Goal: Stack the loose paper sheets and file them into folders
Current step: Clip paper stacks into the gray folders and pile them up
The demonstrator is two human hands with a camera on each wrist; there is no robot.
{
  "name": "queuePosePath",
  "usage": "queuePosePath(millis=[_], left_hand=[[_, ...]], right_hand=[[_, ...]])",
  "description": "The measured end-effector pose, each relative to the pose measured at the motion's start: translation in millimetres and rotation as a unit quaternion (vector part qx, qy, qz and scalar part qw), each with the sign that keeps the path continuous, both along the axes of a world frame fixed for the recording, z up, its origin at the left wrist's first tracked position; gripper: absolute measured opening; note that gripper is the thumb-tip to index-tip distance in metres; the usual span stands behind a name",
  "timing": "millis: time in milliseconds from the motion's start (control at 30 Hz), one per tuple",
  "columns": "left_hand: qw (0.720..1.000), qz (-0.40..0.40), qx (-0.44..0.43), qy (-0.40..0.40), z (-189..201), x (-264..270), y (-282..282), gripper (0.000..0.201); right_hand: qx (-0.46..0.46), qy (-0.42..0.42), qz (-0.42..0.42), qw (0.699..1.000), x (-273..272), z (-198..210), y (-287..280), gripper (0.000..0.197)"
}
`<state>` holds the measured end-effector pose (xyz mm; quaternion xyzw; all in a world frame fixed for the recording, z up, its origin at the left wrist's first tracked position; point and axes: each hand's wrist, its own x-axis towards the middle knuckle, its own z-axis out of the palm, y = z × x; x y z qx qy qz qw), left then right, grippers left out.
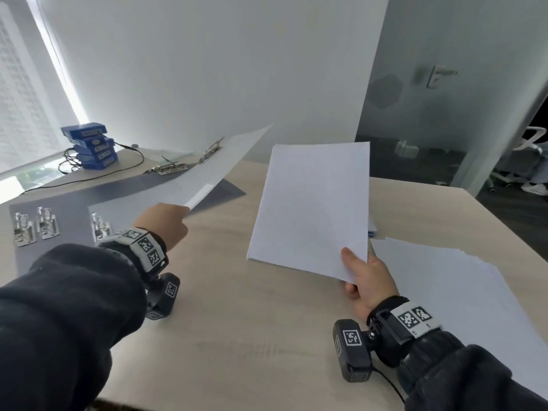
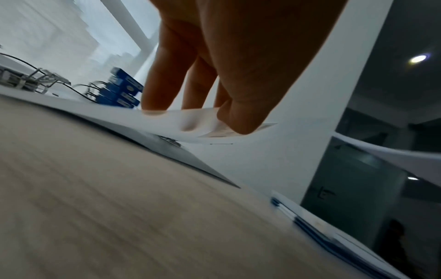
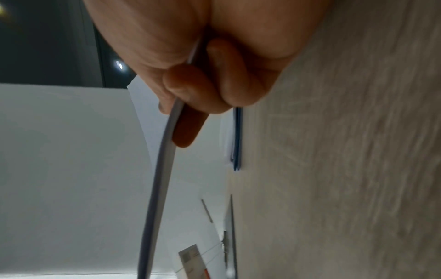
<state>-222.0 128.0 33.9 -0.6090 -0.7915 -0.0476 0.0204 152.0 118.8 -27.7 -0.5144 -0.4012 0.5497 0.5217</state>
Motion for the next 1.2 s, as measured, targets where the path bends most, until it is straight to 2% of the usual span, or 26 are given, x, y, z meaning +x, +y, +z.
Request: queuePosePath(millis=[100, 167, 300, 433, 533, 600, 667, 733, 800, 933, 1033, 1100, 1200], left_hand=[[0.999, -0.045, 0.005, -0.010, 9, 39, -19, 0.044], [0.997, -0.081, 0.001, -0.014, 13, 71, -27, 0.047], [0.984, -0.166, -0.052, 0.024, 14, 140, -45, 0.046], [0.961, -0.237, -0.108, 0.087, 1, 194, -64, 0.033], [0.951, -0.266, -0.120, 0.104, -8, 210, -74, 0.038], [0.946, -0.278, -0.136, 0.096, -14, 212, -80, 0.046], [0.946, -0.280, -0.146, 0.073, -20, 208, -86, 0.046], [0.954, -0.266, -0.140, 0.012, -24, 199, -90, 0.042], [0.961, -0.242, -0.107, -0.085, -25, 185, -95, 0.034], [0.951, -0.166, 0.003, -0.262, -28, 147, -101, 0.014], [0.932, -0.081, 0.102, -0.339, -37, 108, -101, 0.015], [0.909, -0.015, 0.152, -0.388, -45, 82, -98, 0.018], [0.876, 0.085, 0.180, -0.440, -56, 47, -92, 0.027]], right_hand=[[0.037, 0.090, -0.009, 0.995, 11, 22, -15, 0.013], [0.063, 0.104, -0.020, 0.992, 19, 40, -22, 0.012], [0.100, 0.060, -0.052, 0.992, 39, 63, -33, 0.012], [0.101, 0.000, -0.065, 0.993, 59, 64, -40, 0.011], [0.072, -0.046, -0.068, 0.994, 69, 56, -42, 0.009], [0.048, -0.079, -0.057, 0.994, 71, 49, -42, 0.010], [0.022, -0.104, -0.042, 0.993, 70, 41, -41, 0.011], [0.008, -0.132, -0.026, 0.991, 68, 33, -40, 0.012], [0.005, -0.158, -0.008, 0.987, 64, 27, -38, 0.014], [-0.005, -0.175, 0.023, 0.984, 50, 21, -37, 0.015], [-0.004, -0.194, 0.057, 0.979, 37, 18, -36, 0.017], [-0.008, -0.207, 0.078, 0.975, 27, 15, -36, 0.018], [-0.012, -0.205, 0.106, 0.973, 8, 10, -35, 0.016]])
